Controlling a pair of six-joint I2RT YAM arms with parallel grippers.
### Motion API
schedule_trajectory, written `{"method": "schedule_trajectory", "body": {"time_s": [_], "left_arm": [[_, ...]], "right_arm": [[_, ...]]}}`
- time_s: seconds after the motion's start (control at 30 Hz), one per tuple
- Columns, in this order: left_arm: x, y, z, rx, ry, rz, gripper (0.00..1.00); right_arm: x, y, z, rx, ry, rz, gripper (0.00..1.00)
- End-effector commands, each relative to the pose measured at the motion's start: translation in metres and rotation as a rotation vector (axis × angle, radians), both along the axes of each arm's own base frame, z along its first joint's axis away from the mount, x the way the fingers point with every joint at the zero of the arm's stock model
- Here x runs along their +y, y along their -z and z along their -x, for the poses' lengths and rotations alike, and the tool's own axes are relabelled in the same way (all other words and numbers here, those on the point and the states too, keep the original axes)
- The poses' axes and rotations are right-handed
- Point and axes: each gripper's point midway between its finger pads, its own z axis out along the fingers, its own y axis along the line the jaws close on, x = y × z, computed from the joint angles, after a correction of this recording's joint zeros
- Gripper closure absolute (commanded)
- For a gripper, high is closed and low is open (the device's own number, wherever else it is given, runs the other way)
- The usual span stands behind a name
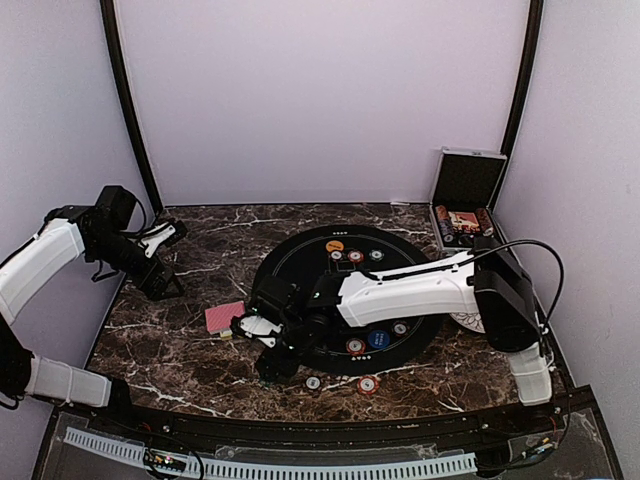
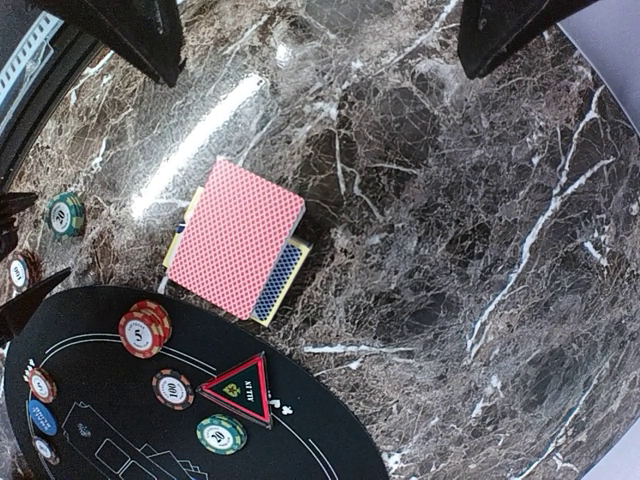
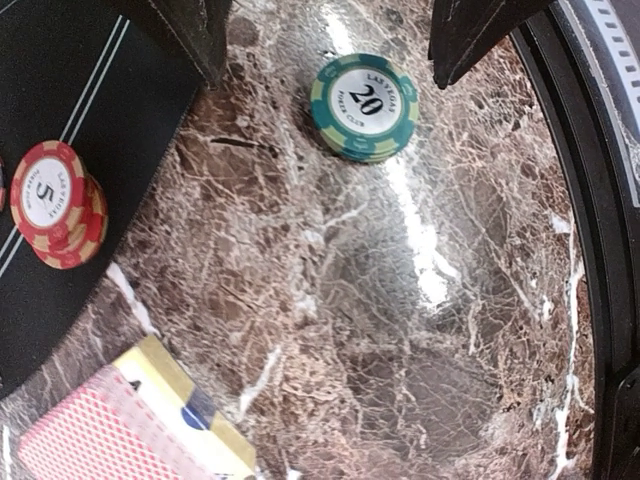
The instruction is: Distribute texas hold em gaming equipment
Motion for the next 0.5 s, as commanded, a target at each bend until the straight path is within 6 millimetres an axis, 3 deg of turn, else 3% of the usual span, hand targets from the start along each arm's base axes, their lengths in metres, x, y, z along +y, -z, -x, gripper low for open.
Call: {"method": "schedule_trajectory", "body": {"time_s": [0.0, 0.47], "left_arm": [[-0.003, -0.008, 0.002, -0.011, 0.016, 0.005, 0.01], [-0.001, -0.01, 0.005, -0.018, 0.007, 0.0, 0.01]], "right_arm": [[0.012, 0.004, 0.014, 0.0, -0.065, -0.007, 0.3], [0.014, 0.016, 0.018, -0.023, -0.081, 0.03, 0.37]]}}
